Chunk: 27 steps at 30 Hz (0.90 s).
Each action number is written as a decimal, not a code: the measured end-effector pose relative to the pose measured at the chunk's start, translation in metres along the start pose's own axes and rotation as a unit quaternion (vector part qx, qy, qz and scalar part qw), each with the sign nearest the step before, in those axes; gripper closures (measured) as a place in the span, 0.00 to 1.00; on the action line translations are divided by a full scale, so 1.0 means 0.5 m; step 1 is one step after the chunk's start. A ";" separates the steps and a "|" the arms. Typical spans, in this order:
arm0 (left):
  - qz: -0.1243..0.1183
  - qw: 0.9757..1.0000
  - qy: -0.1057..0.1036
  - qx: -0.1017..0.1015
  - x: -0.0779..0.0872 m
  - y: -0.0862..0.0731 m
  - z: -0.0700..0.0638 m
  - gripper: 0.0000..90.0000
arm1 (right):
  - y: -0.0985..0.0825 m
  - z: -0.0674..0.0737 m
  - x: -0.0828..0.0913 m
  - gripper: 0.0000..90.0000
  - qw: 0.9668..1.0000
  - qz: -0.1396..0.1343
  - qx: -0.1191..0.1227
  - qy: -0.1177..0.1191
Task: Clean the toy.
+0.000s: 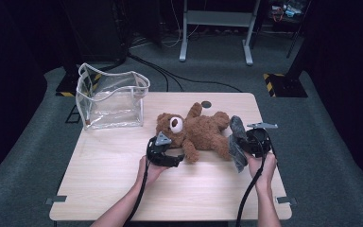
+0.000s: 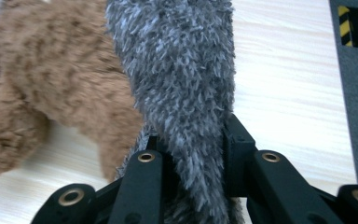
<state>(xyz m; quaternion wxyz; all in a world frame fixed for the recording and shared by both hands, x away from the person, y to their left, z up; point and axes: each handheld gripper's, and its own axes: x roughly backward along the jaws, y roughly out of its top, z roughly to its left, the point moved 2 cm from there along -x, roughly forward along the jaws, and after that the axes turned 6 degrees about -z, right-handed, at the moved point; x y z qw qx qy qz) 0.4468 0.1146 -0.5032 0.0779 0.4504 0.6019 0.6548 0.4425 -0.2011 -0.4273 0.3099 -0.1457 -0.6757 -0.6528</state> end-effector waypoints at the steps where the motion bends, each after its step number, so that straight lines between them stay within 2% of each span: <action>1: 0.002 1.000 0.001 -0.003 -0.003 -0.001 -0.005 0.21 | -0.003 -0.005 -0.001 0.81 1.000 0.000 -0.006 -0.001; 10: 0.005 1.000 0.005 -0.009 -0.029 -0.007 -0.061 0.20 | -0.019 -0.039 -0.006 0.81 1.000 0.007 -0.021 -0.018; 11: 0.008 1.000 0.009 -0.018 -0.031 -0.006 -0.065 0.20 | -0.021 -0.043 -0.008 0.81 1.000 0.008 -0.024 -0.017; 16: 0.000 0.999 0.026 -0.023 -0.043 0.005 -0.090 0.20 | -0.033 -0.054 -0.023 0.81 0.999 0.020 -0.036 -0.021; 19: 0.001 0.999 0.037 -0.024 -0.050 0.009 -0.093 0.20 | -0.040 -0.060 -0.033 0.81 0.998 0.028 -0.043 -0.020; 20: 0.003 0.998 0.050 -0.024 -0.057 0.013 -0.092 0.20 | -0.042 -0.059 -0.036 0.81 0.998 0.030 -0.047 -0.021; 21: 0.003 0.998 0.054 -0.018 -0.061 0.015 -0.091 0.21 | -0.043 -0.061 -0.040 0.81 0.998 0.029 -0.042 -0.019; 25: 0.006 0.997 0.069 -0.018 -0.071 0.016 -0.088 0.29 | -0.044 -0.055 -0.052 0.81 0.998 0.037 -0.044 -0.017; 27: 0.007 0.997 0.072 -0.018 -0.072 0.015 -0.087 0.37 | -0.043 -0.052 -0.058 0.81 0.998 0.039 -0.043 -0.016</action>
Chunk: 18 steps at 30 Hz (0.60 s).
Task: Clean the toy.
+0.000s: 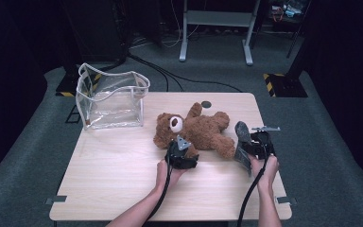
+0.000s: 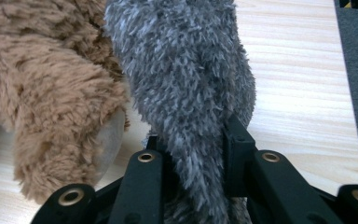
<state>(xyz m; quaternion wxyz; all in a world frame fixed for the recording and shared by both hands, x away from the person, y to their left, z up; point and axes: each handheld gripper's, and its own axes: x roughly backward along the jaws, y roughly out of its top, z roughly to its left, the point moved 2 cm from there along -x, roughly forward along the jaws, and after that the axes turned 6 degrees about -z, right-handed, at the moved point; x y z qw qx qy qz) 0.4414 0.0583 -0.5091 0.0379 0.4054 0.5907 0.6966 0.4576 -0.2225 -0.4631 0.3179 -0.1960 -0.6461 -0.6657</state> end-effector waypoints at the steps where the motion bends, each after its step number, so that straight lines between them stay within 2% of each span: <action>1: -0.002 1.000 0.002 0.000 -0.001 -0.001 0.000 0.41 | 0.000 0.002 -0.002 0.81 1.000 0.001 -0.001 0.001; 4: -0.010 1.000 0.001 0.000 0.003 0.002 0.003 0.55 | 0.001 0.006 -0.006 0.81 1.000 0.001 0.001 0.002; 7: -0.020 1.000 -0.001 -0.005 0.007 0.008 0.009 0.64 | -0.001 0.009 -0.008 0.81 1.000 0.004 0.002 0.003; 11: -0.021 1.000 -0.012 -0.009 0.010 0.015 0.021 0.76 | -0.007 0.009 -0.013 0.81 1.000 0.004 0.002 0.004; 15: -0.025 0.999 -0.023 -0.010 0.014 0.027 0.033 0.81 | -0.015 0.014 -0.015 0.81 1.000 0.010 -0.003 0.007; 18: -0.036 0.999 -0.029 -0.006 0.021 0.047 0.041 0.82 | -0.018 0.018 -0.018 0.81 1.000 0.007 0.010 0.011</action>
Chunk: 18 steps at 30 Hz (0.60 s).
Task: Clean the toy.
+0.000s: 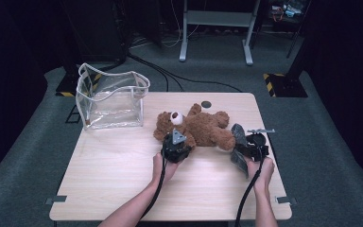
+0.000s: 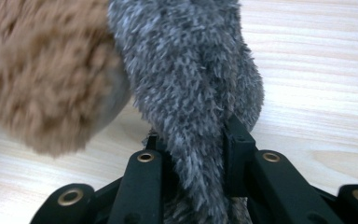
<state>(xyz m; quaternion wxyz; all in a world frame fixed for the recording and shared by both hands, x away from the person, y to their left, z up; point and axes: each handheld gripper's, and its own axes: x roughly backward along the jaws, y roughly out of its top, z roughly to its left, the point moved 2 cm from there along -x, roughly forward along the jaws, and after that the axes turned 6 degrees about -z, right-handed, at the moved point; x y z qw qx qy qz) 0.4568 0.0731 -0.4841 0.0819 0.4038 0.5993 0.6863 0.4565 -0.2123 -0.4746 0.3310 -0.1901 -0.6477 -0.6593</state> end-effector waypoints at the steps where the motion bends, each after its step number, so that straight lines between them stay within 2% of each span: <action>1: -0.003 1.000 -0.001 -0.003 0.002 0.009 0.004 0.82 | -0.001 0.003 0.000 0.81 1.000 0.000 0.000 0.001; 11: -0.006 0.999 -0.022 -0.026 0.023 0.086 0.036 0.85 | -0.004 0.025 0.000 0.81 1.000 0.000 0.003 0.008; 12: -0.010 0.999 -0.025 -0.027 0.027 0.092 0.037 0.85 | -0.004 0.026 0.000 0.81 1.000 -0.003 0.009 0.011; 14: -0.017 0.999 -0.029 -0.028 0.037 0.104 0.039 0.85 | -0.005 0.032 0.001 0.81 1.000 -0.002 0.007 0.011; 18: -0.042 0.998 -0.047 -0.020 0.070 0.138 0.028 0.85 | -0.003 0.036 0.003 0.80 1.000 -0.006 0.014 0.012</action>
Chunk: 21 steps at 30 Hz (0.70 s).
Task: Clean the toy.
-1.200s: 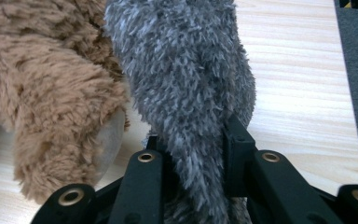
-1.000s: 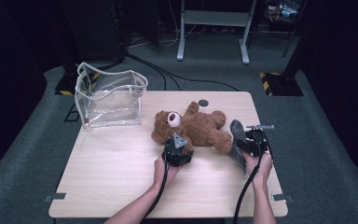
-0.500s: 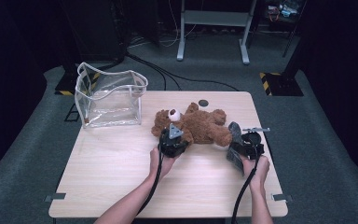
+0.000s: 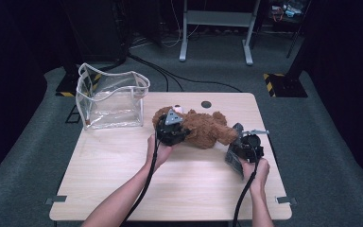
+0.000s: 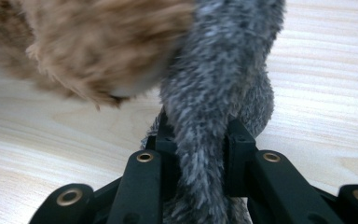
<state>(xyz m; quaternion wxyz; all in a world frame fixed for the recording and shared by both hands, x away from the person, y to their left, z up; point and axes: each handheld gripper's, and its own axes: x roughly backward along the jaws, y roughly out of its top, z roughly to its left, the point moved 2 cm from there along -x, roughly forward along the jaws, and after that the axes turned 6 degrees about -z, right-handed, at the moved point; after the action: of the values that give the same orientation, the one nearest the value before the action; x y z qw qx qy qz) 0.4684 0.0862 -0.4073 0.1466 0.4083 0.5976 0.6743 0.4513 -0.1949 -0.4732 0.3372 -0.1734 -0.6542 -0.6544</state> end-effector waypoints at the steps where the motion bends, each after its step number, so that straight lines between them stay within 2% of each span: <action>1: -0.005 1.000 -0.004 0.001 0.007 0.010 -0.004 0.85 | 0.000 0.001 0.002 0.80 1.000 0.000 -0.004 0.000; 3: -0.010 1.000 -0.005 0.008 0.010 0.025 -0.012 0.85 | 0.002 -0.001 0.004 0.80 1.000 -0.001 -0.006 -0.001; 5: -0.002 1.000 0.001 0.010 0.001 0.028 -0.010 0.84 | 0.003 -0.003 0.003 0.80 1.000 -0.004 -0.003 -0.001; 9: 0.014 0.999 0.016 0.036 -0.027 0.014 0.013 0.83 | 0.002 -0.005 0.012 0.80 1.000 -0.007 -0.009 0.000; 15: 0.026 0.997 0.037 0.056 -0.041 0.006 0.056 0.82 | 0.007 -0.009 0.048 0.81 0.999 -0.033 -0.012 -0.003; 17: 0.025 0.997 0.040 0.067 -0.043 0.004 0.067 0.82 | 0.012 -0.002 0.064 0.81 0.999 -0.041 -0.012 0.001; 21: 0.025 0.996 0.045 0.074 -0.045 0.002 0.079 0.82 | 0.029 0.031 0.093 0.81 0.998 -0.056 0.012 0.013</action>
<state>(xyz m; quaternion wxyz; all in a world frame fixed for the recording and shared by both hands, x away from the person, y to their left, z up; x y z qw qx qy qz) 0.5114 0.0977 -0.4164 0.0721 0.4023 0.6414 0.6493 0.4248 -0.1887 -0.4301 0.3101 -0.1241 -0.6663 -0.6667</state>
